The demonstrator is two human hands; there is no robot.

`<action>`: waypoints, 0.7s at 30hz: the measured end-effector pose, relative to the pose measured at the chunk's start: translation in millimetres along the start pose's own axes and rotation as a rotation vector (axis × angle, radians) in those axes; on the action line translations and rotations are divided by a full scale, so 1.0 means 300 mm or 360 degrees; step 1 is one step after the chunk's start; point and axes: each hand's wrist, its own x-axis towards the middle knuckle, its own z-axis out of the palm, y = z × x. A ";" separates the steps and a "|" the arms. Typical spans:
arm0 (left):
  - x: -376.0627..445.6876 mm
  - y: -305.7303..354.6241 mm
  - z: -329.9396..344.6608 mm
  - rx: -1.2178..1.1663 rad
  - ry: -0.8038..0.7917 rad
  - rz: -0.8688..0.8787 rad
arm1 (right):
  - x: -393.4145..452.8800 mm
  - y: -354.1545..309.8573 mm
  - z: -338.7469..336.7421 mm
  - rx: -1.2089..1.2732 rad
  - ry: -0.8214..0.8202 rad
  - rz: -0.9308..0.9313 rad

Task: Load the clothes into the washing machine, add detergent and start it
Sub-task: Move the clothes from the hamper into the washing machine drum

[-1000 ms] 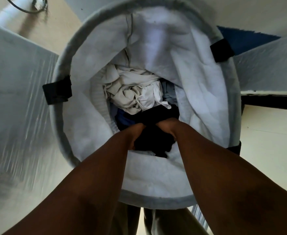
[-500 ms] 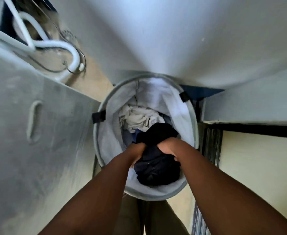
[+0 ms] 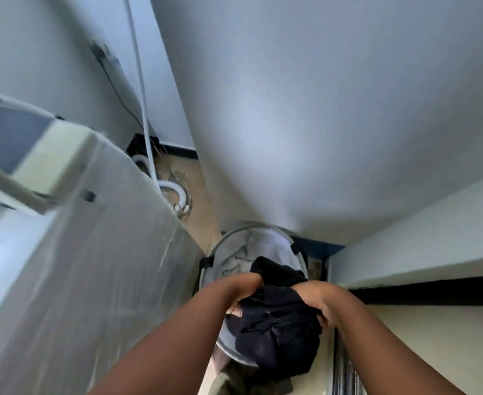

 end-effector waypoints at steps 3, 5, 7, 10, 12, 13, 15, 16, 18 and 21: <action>-0.168 0.027 -0.052 0.0007 -0.0055 0.0060 | -0.171 -0.026 -0.015 -0.0042 0.0034 -0.0217; -0.284 0.046 -0.097 -0.0013 -0.0116 0.0102 | -0.277 -0.046 -0.026 0.0004 0.0026 -0.0369; -0.412 0.057 -0.144 -0.0063 -0.0163 0.0138 | -0.406 -0.066 -0.022 0.0112 -0.0024 -0.0497; -0.591 0.051 -0.203 -0.0177 -0.0238 0.0382 | -0.579 -0.101 0.001 0.0348 -0.0155 -0.0745; -0.715 0.024 -0.243 -0.0234 -0.0339 0.0617 | -0.706 -0.133 0.053 0.0509 -0.0255 -0.0923; -0.783 0.003 -0.264 -0.0287 -0.0409 0.0757 | -0.771 -0.152 0.093 0.0566 -0.0282 -0.1025; -0.908 -0.044 -0.308 -0.0449 -0.0514 0.1033 | -0.901 -0.187 0.183 0.0607 -0.0348 -0.1212; -0.987 -0.083 -0.338 -0.0507 -0.0571 0.1135 | -0.977 -0.204 0.247 0.0582 -0.0411 -0.1320; -1.134 -0.165 -0.424 -0.0577 -0.0665 0.1326 | -1.138 -0.240 0.398 0.0503 -0.0568 -0.1511; -1.369 -0.305 -0.579 -0.0651 -0.0651 0.1630 | -1.365 -0.307 0.635 0.0326 -0.0570 -0.1786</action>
